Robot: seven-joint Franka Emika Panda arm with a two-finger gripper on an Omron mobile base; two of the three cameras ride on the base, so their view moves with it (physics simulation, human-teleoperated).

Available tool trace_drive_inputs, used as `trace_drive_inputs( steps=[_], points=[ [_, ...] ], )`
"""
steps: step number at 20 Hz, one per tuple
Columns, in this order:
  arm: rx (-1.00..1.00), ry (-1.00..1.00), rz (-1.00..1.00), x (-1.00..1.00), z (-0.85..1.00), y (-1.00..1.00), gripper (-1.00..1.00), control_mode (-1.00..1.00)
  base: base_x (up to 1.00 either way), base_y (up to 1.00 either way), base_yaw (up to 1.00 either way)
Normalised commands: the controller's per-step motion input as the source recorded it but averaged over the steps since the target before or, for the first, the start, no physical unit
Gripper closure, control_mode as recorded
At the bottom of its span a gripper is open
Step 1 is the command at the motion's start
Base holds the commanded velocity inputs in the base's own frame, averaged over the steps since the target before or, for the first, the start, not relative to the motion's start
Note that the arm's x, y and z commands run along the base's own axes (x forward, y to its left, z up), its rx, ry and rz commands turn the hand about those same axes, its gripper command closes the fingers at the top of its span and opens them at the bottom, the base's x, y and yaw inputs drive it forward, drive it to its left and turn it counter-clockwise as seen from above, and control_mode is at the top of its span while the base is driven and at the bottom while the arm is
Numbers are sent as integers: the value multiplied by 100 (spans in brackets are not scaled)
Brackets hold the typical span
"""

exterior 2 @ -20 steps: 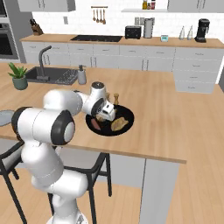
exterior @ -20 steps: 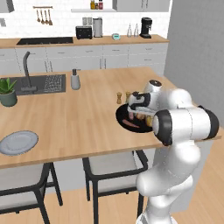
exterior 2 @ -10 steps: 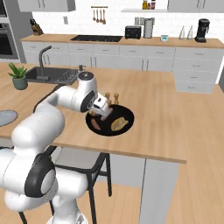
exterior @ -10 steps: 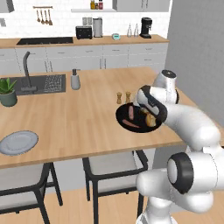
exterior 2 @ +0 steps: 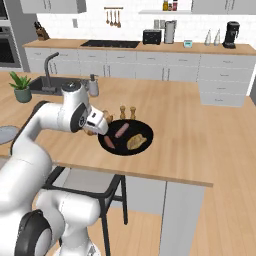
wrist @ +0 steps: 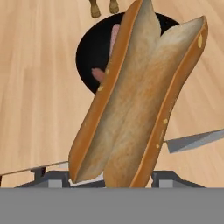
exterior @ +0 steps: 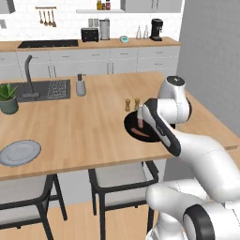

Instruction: Place one bun and one sausage from the bowl on each plate.

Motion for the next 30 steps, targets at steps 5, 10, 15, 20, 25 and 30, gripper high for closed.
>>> trace_drive_inputs(
  steps=[5,10,15,20,25,30],
  points=[
    [0,0,0,0,0,0,100,100,-98,66,11],
    [0,0,0,0,0,0,100,100,-54,100,12],
    [0,0,0,0,0,0,100,100,-8,100,7],
    [0,0,0,0,0,0,100,100,1,100,3],
    [0,0,0,0,0,0,100,100,0,100,5],
    [0,0,0,0,0,0,100,100,8,100,2]
  ],
)
